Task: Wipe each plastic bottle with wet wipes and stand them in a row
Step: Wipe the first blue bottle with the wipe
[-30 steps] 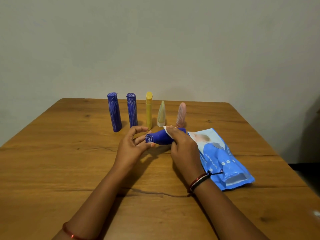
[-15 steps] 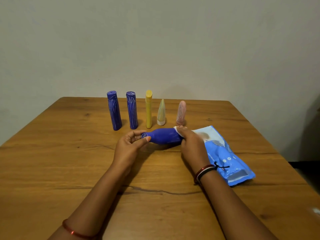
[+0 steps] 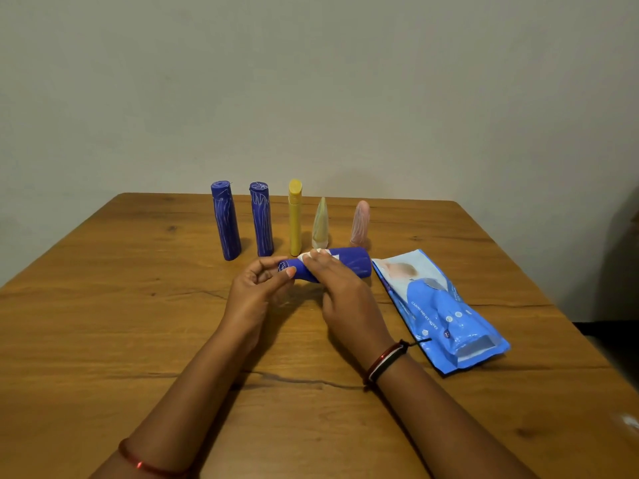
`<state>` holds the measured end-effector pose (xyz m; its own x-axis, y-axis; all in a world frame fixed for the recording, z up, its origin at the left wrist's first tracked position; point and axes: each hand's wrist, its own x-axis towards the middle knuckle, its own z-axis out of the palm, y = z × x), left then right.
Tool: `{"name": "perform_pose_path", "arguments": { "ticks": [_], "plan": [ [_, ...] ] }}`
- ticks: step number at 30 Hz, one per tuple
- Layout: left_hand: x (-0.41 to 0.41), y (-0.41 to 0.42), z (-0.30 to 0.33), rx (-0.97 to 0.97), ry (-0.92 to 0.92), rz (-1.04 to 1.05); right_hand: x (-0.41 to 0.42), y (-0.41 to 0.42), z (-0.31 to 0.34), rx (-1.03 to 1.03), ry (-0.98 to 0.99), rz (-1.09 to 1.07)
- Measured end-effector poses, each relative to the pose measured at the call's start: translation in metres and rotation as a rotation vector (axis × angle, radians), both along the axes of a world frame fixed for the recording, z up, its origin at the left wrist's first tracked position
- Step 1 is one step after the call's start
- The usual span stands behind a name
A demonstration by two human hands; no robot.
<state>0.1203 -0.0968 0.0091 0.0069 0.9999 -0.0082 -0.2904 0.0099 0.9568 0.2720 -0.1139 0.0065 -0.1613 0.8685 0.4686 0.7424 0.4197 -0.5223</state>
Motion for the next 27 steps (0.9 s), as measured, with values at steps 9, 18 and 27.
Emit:
{"name": "perform_pose_path", "arguments": {
  "ticks": [9,18,27],
  "plan": [
    [-0.005,-0.002,0.007,-0.059,-0.124,-0.034,0.040,0.016,-0.001,0.056,0.169,-0.172],
    [-0.002,0.004,0.001,-0.122,-0.295,0.035,-0.003,0.000,-0.004,0.091,-0.006,0.007],
    [-0.004,0.004,0.007,-0.200,-0.367,0.049,0.021,0.015,-0.007,0.183,0.059,-0.119]
  ]
}}
